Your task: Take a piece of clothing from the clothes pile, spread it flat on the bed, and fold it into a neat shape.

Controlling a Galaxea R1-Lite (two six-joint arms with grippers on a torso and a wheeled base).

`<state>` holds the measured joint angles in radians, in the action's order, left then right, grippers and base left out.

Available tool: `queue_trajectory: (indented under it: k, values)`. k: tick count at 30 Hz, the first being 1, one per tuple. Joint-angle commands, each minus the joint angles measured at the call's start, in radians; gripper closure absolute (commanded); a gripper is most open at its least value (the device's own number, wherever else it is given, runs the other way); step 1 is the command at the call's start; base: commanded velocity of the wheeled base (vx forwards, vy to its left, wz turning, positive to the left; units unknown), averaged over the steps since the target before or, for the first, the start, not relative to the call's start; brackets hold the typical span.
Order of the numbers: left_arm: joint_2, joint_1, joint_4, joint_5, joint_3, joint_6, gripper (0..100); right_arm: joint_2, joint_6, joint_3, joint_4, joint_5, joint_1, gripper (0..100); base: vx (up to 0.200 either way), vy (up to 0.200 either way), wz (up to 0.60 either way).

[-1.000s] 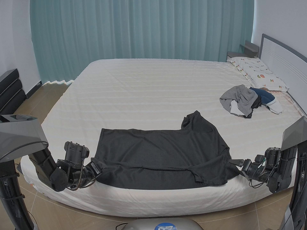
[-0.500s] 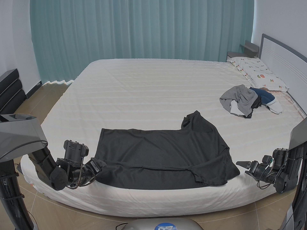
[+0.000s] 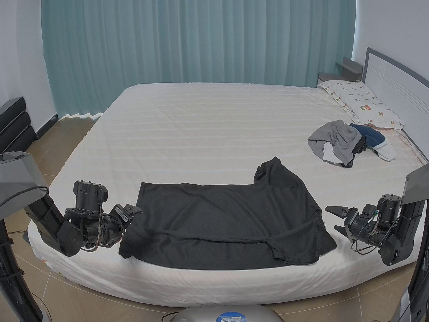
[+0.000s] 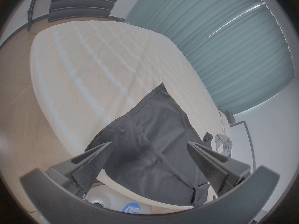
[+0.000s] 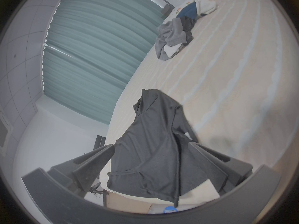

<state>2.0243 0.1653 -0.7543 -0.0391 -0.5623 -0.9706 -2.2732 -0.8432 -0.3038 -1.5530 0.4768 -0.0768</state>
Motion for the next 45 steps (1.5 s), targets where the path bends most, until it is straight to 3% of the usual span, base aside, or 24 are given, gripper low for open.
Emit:
queue_trajectory:
  k: [1,11,16,25,36,40,45]
  values:
    - [0.002,-0.007,-0.002,-0.004,-0.005,-0.002,0,-0.046,-0.014,-0.018,-0.009,-0.003,0.005,0,0.200,0.000,0.00]
    - [0.021,-0.007,0.000,-0.016,-0.030,-0.069,0,-0.052,-0.017,-0.012,-0.009,-0.001,0.011,0,0.000,0.000,0.00]
    - [0.017,-0.006,-0.002,-0.024,-0.030,-0.072,0,-0.051,-0.017,-0.011,-0.009,-0.003,0.012,0,0.000,0.000,0.00]
    - [0.022,-0.001,-0.007,-0.022,-0.033,-0.079,0,-0.051,-0.017,-0.009,-0.009,-0.003,0.014,0,0.000,-0.200,0.00]
    - [0.028,-0.010,-0.007,-0.018,-0.051,-0.082,0,-0.052,-0.016,-0.006,-0.010,-0.017,0.028,0,0.000,0.000,0.00]
    - [0.022,-0.035,-0.005,-0.022,-0.079,-0.169,0,-0.052,-0.016,-0.006,-0.009,-0.018,0.029,0,0.000,0.000,0.00]
    - [0.027,-0.041,-0.007,-0.021,-0.082,-0.174,0,-0.051,-0.016,0.002,-0.010,-0.020,0.040,0,0.200,0.000,0.00]
